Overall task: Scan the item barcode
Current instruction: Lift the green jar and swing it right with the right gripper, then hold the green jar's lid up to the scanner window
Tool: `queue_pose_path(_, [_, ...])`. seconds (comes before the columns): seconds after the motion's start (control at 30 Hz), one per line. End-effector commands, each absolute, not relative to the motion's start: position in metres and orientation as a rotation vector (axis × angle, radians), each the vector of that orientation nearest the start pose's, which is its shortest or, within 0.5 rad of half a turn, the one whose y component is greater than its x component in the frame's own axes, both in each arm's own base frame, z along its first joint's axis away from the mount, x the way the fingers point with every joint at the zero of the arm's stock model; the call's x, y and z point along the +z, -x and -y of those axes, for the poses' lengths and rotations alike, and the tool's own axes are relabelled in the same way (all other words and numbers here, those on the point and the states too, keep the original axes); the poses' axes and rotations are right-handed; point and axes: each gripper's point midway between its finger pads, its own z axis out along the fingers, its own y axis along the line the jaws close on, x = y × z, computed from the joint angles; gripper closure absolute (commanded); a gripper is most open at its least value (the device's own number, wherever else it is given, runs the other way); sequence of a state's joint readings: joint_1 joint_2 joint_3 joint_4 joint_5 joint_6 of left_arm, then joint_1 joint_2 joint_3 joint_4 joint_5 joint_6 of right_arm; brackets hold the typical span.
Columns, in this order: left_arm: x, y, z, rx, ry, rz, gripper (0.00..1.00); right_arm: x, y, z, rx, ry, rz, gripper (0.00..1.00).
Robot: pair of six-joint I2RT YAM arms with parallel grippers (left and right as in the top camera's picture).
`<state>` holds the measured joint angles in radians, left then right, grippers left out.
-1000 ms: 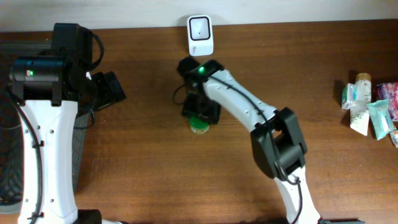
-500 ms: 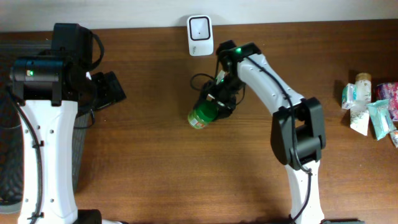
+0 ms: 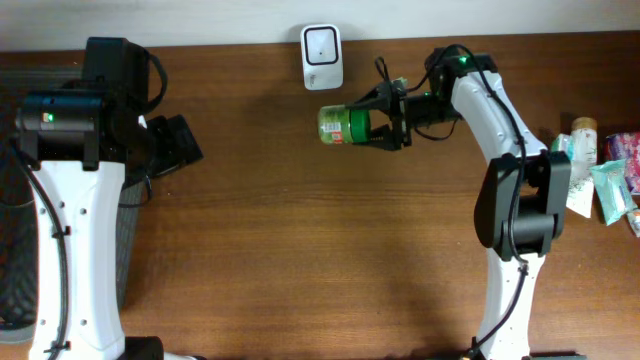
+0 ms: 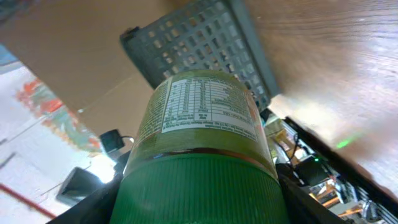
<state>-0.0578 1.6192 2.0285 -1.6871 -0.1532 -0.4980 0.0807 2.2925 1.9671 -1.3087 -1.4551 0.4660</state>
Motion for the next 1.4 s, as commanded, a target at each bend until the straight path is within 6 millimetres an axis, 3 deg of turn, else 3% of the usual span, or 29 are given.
queue_pose_path(0.0, [0.304,-0.303,-0.01,0.081,0.666,-2.712,0.01,0.218,-0.428,-0.206,2.421,-0.5,-2.514,0.38])
queue_pose_path(0.53, [0.304,-0.303,-0.01,0.081,0.666,-2.712,0.01,0.218,-0.43,-0.206,2.41,-0.455,-2.5,0.37])
queue_pose_path(1.07, [0.304,-0.303,-0.01,0.081,0.666,-2.712,0.01,0.204,-0.431,-0.205,2.295,-0.459,-2.579,0.37])
queue_pose_path(1.17, [0.304,-0.303,-0.01,0.081,0.666,-2.712,0.01,0.185,-0.428,-0.208,2.131,-0.458,-2.697,0.37])
queue_pose_path(1.23, [0.304,-0.303,-0.01,0.081,0.666,-2.712,0.01,0.165,-0.434,-0.213,1.939,-0.367,-2.764,0.37])
queue_pose_path(1.3, [0.304,-0.303,-0.01,0.081,0.666,-2.712,0.01,0.144,-0.447,-0.217,1.706,-0.282,-2.81,0.4])
queue_pose_path(1.37, [0.304,-0.303,-0.01,0.081,0.666,-2.712,0.01,0.12,-0.47,-0.218,1.405,-0.323,-2.837,0.4])
